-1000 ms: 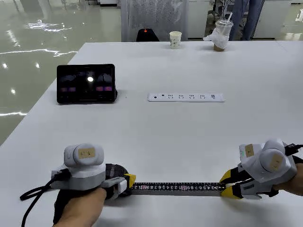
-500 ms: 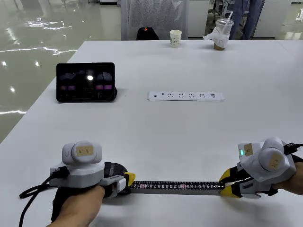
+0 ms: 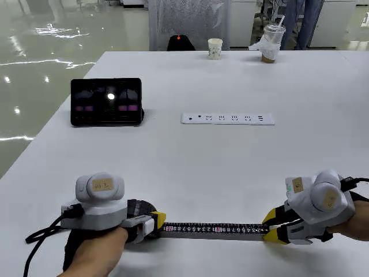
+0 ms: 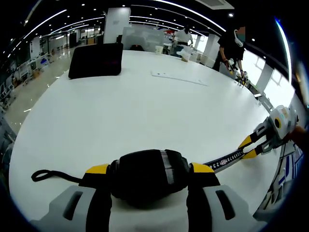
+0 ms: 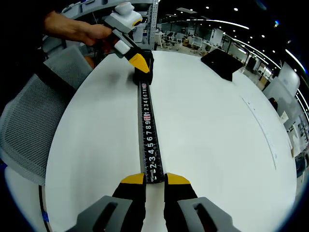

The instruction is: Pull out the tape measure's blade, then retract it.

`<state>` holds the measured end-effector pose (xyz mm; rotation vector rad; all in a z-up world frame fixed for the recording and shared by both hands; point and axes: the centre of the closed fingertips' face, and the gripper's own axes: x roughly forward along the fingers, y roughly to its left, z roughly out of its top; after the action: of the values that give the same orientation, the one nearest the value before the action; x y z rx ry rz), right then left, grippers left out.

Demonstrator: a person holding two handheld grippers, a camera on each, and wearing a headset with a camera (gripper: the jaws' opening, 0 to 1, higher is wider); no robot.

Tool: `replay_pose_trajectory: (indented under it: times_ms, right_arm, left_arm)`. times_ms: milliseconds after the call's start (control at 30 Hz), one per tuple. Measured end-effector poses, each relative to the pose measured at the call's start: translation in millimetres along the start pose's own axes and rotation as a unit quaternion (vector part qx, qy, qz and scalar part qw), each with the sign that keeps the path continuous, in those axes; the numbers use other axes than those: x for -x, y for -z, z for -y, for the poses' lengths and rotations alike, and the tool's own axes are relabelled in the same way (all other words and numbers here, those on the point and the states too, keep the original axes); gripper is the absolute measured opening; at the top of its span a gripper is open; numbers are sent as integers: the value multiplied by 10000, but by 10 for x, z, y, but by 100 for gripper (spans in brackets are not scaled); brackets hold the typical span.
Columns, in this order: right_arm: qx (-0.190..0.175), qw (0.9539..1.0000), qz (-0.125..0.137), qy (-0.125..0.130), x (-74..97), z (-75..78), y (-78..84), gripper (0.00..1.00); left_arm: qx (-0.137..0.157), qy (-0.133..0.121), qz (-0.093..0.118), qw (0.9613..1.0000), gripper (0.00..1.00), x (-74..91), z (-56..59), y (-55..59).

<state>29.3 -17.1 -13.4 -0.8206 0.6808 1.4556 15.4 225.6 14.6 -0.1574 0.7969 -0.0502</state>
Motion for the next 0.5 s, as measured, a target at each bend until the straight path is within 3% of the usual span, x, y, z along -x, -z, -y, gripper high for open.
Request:
replay_pose_trajectory:
  times_ms: [500]
  right_arm:
    - [46,9999,88,-27,-121,-17,-180,11]
  left_arm:
    - [31,50,-20,10000,58,2,-4,-2]
